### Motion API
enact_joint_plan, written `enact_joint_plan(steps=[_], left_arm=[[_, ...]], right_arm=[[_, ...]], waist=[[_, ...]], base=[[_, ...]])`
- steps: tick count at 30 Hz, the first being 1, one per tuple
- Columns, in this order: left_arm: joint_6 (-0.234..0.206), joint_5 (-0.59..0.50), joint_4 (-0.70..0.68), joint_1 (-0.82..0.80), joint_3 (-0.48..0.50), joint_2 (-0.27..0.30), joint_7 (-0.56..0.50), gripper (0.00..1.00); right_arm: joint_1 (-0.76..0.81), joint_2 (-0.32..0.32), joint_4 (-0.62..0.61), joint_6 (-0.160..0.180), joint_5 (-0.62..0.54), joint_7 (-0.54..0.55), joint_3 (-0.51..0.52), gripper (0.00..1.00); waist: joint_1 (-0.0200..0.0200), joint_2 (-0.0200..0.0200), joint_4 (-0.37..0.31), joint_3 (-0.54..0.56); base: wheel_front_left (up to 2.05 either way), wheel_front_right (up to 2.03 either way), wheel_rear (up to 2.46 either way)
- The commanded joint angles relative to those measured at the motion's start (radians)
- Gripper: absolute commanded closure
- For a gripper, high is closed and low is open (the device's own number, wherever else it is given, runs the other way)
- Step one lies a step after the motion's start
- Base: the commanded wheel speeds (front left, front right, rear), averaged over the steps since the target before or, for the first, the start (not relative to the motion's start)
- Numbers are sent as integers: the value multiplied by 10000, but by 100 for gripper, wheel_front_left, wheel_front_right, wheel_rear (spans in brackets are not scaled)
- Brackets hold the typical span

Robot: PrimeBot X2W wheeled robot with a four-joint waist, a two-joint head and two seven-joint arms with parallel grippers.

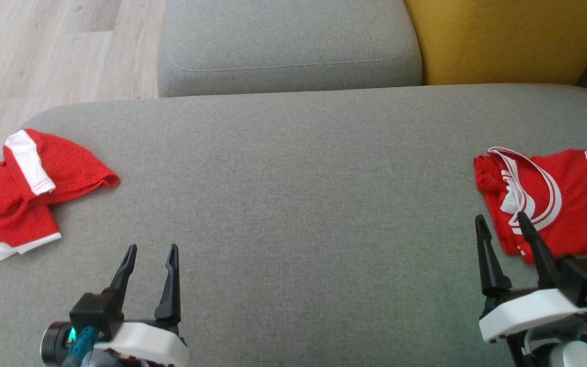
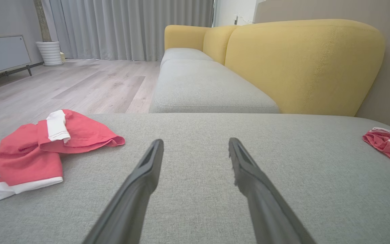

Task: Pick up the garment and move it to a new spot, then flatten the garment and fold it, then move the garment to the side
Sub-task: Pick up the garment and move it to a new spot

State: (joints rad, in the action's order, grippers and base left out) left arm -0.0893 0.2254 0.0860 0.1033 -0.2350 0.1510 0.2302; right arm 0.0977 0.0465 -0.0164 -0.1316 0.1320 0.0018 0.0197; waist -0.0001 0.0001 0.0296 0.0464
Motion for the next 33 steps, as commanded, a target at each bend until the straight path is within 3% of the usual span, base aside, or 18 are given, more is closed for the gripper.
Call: enact_joint_plan(steps=[1, 9, 24, 33], left_arm=[[-78, -8, -386, -345, 340, 156, -6, 0], [-182, -203, -446, -592, 253, 305, -56, 0], [-246, 3, -610, -956, 562, 506, 100, 0], [-293, 66, -687, -844, 654, 644, 137, 0]], right_arm=[[-191, 38, -304, 9, 62, 7, -191, 0], [-135, 38, -345, 9, -16, 2, -125, 0], [-83, 38, -620, 9, 177, -45, -582, 0], [-144, 38, -507, 9, 208, -85, -689, 0]], waist=[[1, -1, 3, -4], [1, -1, 388, -92], [1, -1, 2711, -105], [1, -1, 3181, -95]], base=[[0, 0, 0], [0, 0, 0], [0, 0, 0], [0, 0, 0]])
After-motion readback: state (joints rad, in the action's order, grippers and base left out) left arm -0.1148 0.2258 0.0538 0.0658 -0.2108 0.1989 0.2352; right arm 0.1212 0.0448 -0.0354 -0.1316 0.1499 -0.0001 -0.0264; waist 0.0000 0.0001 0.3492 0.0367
